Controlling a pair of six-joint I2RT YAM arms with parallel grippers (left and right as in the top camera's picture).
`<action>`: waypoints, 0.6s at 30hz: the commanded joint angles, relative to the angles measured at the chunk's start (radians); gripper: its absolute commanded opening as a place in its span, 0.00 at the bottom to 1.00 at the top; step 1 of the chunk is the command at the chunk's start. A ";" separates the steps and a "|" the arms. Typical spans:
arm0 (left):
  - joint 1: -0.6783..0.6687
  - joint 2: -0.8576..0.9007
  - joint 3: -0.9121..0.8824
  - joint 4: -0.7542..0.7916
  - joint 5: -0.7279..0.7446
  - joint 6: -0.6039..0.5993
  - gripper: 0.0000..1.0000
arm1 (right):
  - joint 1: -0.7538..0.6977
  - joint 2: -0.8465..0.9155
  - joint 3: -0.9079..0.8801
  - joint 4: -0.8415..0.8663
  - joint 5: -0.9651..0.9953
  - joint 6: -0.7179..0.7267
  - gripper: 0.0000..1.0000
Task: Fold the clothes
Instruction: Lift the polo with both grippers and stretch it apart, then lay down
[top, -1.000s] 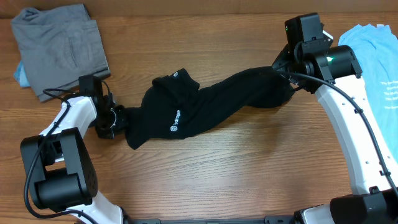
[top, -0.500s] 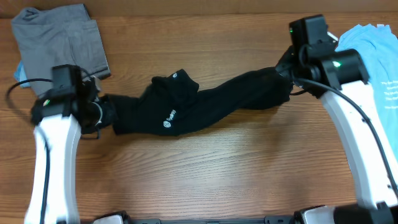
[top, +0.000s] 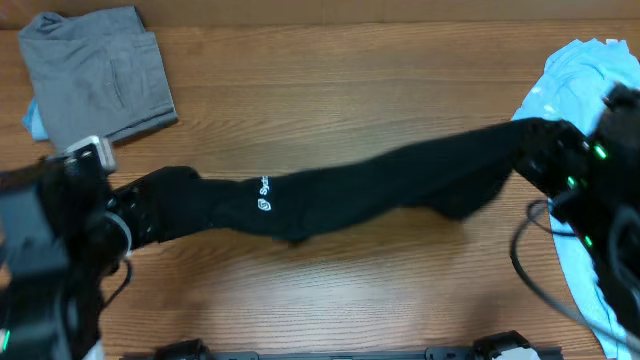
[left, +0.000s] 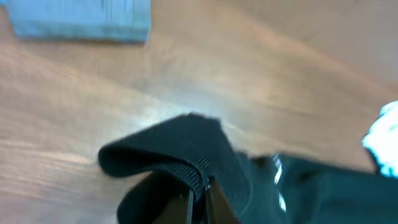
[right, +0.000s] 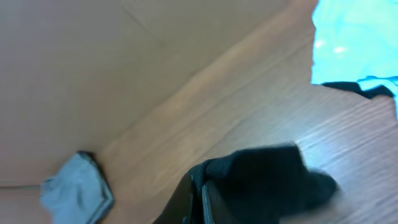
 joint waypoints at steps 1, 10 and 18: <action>0.000 -0.050 0.168 -0.013 -0.029 -0.032 0.04 | -0.004 -0.045 0.041 0.006 -0.025 0.001 0.04; 0.000 0.012 0.276 -0.001 -0.082 -0.032 0.04 | -0.004 0.023 0.079 0.079 0.004 0.001 0.06; 0.000 0.435 0.264 0.127 -0.082 -0.027 0.49 | -0.004 0.394 0.079 0.201 0.025 -0.002 0.27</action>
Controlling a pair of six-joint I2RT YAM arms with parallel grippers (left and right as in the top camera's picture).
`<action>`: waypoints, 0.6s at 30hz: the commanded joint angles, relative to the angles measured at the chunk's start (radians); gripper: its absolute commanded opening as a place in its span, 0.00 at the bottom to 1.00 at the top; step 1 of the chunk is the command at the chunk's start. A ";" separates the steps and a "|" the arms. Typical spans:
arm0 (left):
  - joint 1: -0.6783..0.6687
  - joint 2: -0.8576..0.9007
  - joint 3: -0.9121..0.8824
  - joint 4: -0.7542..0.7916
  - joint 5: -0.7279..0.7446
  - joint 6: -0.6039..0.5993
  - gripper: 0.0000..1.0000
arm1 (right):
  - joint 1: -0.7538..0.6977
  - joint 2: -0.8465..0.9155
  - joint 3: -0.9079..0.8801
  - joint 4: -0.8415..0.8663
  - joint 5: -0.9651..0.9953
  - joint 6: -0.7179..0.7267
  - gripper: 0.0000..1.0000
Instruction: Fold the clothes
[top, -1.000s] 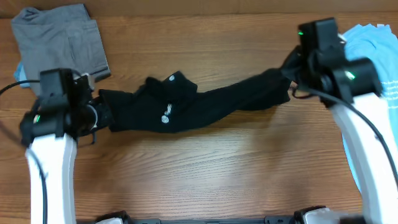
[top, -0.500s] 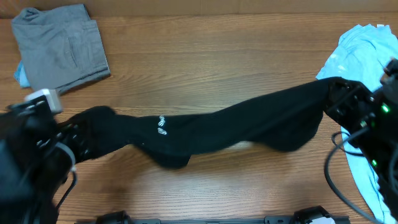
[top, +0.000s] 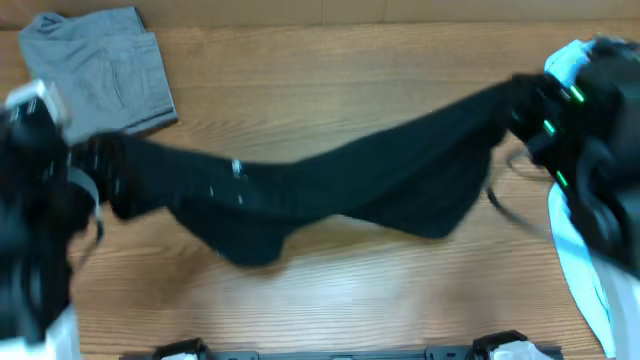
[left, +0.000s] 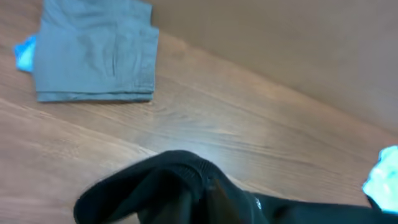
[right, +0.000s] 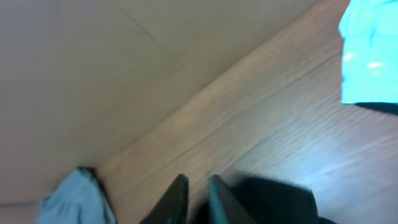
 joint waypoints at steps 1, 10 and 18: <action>0.000 0.249 -0.010 0.077 -0.010 -0.006 0.81 | -0.004 0.177 0.011 0.040 0.018 -0.003 0.41; -0.006 0.632 -0.010 -0.071 0.022 0.016 1.00 | -0.004 0.301 0.011 -0.056 0.011 -0.060 1.00; -0.089 0.538 -0.011 -0.235 -0.107 0.021 1.00 | -0.004 0.301 0.011 -0.125 0.011 -0.059 1.00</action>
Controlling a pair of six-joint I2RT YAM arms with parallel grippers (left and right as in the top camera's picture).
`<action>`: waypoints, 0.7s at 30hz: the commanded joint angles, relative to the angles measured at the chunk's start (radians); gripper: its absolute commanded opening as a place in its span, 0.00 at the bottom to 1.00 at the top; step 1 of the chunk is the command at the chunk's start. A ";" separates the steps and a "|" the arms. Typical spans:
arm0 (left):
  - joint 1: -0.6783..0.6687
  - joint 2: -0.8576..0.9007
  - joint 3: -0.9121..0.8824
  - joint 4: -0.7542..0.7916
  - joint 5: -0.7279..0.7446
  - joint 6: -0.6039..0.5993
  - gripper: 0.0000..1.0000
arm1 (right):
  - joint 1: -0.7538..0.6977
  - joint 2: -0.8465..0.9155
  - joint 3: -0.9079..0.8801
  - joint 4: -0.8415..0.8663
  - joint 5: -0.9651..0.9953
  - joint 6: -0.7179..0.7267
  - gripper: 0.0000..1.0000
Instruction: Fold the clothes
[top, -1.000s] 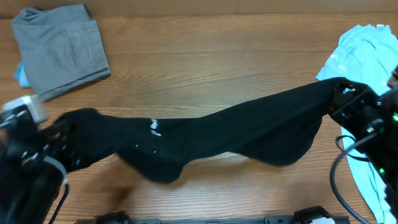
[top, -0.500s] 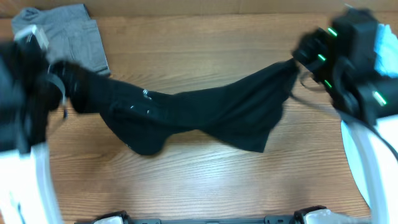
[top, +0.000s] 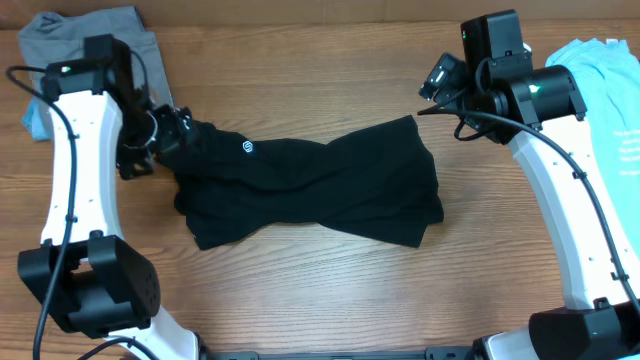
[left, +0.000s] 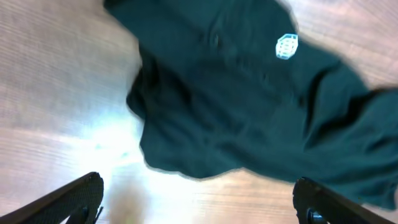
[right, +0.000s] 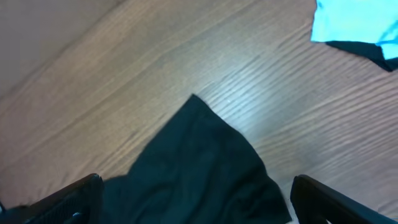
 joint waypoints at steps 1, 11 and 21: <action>-0.058 -0.138 0.005 -0.056 -0.139 -0.016 1.00 | -0.004 -0.025 0.016 -0.015 0.010 -0.010 1.00; -0.100 -0.490 -0.205 -0.053 -0.084 -0.013 1.00 | -0.004 -0.025 0.016 -0.103 0.011 -0.011 1.00; -0.100 -0.479 -0.630 0.143 0.045 -0.013 0.99 | -0.023 -0.020 0.014 -0.135 0.007 -0.115 1.00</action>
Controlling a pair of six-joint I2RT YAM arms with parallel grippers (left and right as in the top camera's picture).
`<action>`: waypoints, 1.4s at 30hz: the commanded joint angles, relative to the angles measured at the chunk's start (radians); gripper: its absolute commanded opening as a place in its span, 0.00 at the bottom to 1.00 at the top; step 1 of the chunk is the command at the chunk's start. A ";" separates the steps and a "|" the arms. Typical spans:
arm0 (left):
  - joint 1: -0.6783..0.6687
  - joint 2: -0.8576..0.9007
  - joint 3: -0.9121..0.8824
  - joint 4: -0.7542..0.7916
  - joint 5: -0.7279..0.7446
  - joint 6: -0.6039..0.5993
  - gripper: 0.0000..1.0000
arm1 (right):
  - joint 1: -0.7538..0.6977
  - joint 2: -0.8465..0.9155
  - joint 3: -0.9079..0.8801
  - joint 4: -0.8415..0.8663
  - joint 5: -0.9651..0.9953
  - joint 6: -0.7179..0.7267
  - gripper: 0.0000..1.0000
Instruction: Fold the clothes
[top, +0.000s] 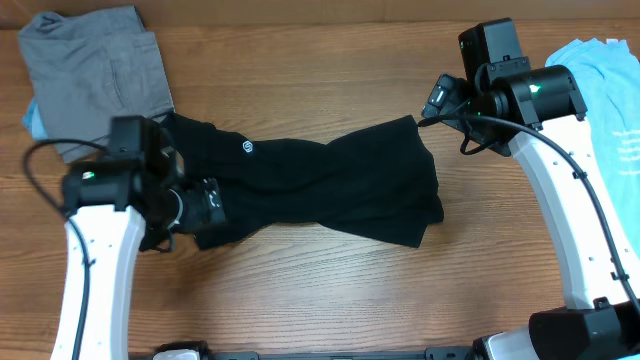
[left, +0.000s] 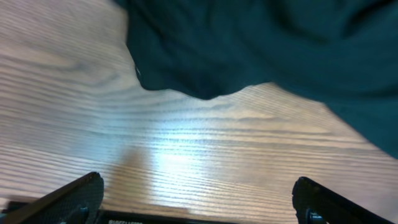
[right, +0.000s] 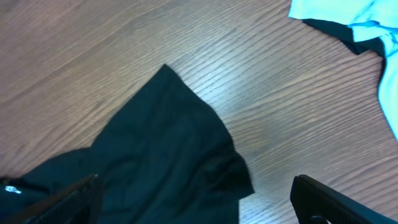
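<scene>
A black garment (top: 320, 190) with a small white logo (top: 247, 147) lies rumpled across the middle of the wooden table. My left gripper (top: 205, 203) hovers over its lower left edge, jaws wide open and empty; the left wrist view shows the garment's edge (left: 261, 50) above bare wood. My right gripper (top: 440, 100) stands open just above the garment's upper right corner (right: 168, 74), holding nothing. In each wrist view only the two fingertips (left: 81, 193) (right: 317, 199) show at the bottom corners.
A folded grey garment (top: 95, 70) lies at the back left with a bit of blue cloth (top: 33, 120) under it. A light blue shirt (top: 600, 90) lies along the right edge, also in the right wrist view (right: 348, 18).
My left gripper has moved from the garment's upper left corner to its lower left edge, nearer the table's front. The right gripper has barely shifted. The garment lies as before.
At first both grippers were shut on the ends of the black garment, stretched between them over the table. Then they still held it, further back. Then both were open and the garment lay spread on the table. Now the left gripper is at its lower left edge.
</scene>
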 joint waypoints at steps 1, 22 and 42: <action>-0.004 0.064 -0.138 0.071 0.053 -0.006 0.98 | -0.036 -0.019 0.010 -0.009 0.008 -0.040 1.00; 0.070 0.304 -0.182 0.343 -0.089 0.011 0.96 | -0.065 -0.014 -0.124 0.085 0.001 -0.085 1.00; 0.071 0.526 -0.185 0.462 -0.041 0.081 0.49 | -0.065 -0.014 -0.124 0.043 0.000 -0.085 1.00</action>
